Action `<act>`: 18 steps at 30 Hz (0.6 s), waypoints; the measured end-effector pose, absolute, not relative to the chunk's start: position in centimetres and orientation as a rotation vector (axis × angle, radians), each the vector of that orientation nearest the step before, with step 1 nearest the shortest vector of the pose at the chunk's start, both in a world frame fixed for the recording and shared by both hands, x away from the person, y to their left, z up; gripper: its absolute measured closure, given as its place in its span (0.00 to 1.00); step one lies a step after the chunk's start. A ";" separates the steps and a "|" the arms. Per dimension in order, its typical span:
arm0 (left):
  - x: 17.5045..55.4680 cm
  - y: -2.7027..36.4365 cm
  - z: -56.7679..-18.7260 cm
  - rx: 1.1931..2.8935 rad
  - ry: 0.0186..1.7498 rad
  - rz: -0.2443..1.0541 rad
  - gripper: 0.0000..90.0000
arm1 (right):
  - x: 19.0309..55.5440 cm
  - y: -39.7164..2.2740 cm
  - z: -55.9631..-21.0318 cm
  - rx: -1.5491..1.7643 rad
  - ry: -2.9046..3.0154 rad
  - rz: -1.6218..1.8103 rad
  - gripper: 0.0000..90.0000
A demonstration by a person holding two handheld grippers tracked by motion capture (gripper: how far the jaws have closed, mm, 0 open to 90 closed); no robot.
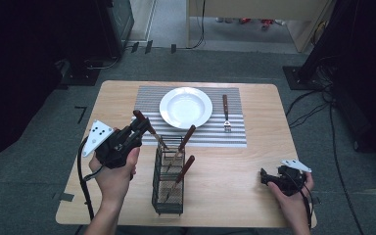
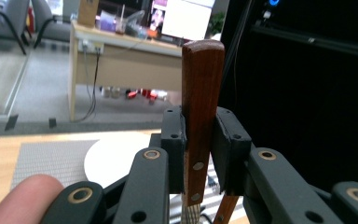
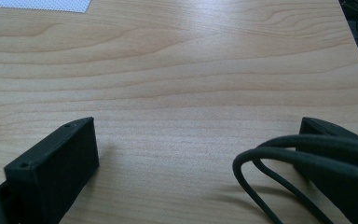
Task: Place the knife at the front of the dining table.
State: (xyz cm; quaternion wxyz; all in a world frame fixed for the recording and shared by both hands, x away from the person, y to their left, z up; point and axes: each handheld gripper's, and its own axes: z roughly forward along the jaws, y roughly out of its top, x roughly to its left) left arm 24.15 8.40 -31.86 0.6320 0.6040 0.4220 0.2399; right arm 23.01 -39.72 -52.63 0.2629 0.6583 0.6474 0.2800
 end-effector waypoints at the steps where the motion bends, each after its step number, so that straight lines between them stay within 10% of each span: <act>1: 24.0 8.5 -31.5 1.369 0.958 0.560 0.85 | 23.0 -39.7 -52.6 1.780 1.751 0.759 0.00; 18: 23.8 11.2 -30.2 1.282 0.958 0.750 0.85 | 23.0 -39.7 -52.6 1.779 1.751 0.758 0.00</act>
